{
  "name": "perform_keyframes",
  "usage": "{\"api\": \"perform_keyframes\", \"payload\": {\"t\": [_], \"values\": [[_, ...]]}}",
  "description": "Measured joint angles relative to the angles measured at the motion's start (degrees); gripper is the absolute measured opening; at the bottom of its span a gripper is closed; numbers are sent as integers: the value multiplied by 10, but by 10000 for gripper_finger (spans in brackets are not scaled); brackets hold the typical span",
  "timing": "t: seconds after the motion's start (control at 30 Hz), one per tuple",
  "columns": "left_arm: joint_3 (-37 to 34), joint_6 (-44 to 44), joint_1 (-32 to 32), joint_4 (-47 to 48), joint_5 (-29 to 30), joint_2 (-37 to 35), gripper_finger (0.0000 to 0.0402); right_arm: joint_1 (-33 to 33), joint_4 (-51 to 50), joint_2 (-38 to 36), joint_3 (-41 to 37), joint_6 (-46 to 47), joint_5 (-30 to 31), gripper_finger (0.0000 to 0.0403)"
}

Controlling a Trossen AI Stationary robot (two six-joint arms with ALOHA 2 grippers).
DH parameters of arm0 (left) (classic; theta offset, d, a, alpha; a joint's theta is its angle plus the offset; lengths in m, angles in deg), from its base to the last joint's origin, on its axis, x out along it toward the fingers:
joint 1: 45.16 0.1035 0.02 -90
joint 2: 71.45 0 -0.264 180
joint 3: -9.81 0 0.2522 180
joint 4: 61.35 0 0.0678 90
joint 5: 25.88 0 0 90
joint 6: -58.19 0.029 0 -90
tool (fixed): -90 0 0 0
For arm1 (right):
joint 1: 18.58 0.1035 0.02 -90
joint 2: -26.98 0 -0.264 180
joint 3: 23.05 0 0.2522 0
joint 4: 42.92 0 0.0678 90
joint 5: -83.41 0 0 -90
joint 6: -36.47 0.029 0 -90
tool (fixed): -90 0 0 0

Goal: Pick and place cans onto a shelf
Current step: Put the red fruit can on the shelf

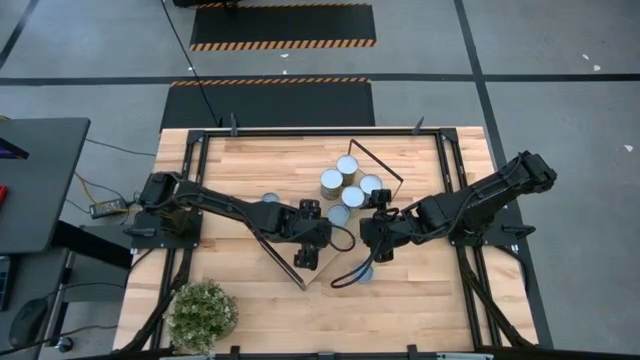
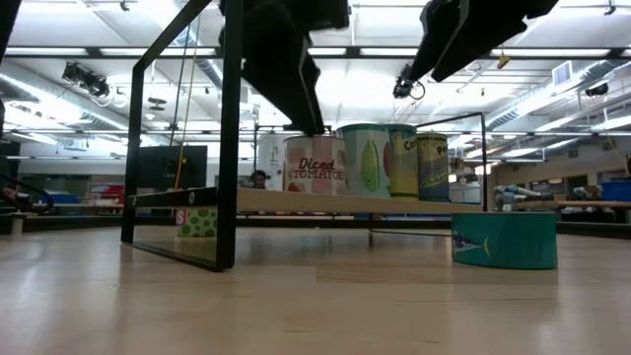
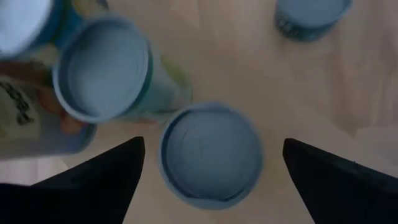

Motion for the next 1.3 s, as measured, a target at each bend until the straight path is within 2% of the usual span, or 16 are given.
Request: {"api": "perform_keyframes", "payload": {"t": [0.1,0.23,0.37,0.7,0.87,1.3], "values": [[0,13,-8,-14,9,-13,387,5,1,0,0,9,0,382],[0,18,-14,27,34,-22,386,14,-2,0,0,16,1,382],[0,13,-12,59,32,-22,386,18,-4,0,0,16,17,382],[0,13,13,56,29,-17,386,19,-3,0,0,16,18,382],[0,13,32,54,-14,-17,386,19,-3,0,0,14,18,382],[0,39,21,52,0,-12,386,19,0,0,0,7,18,382]]}}
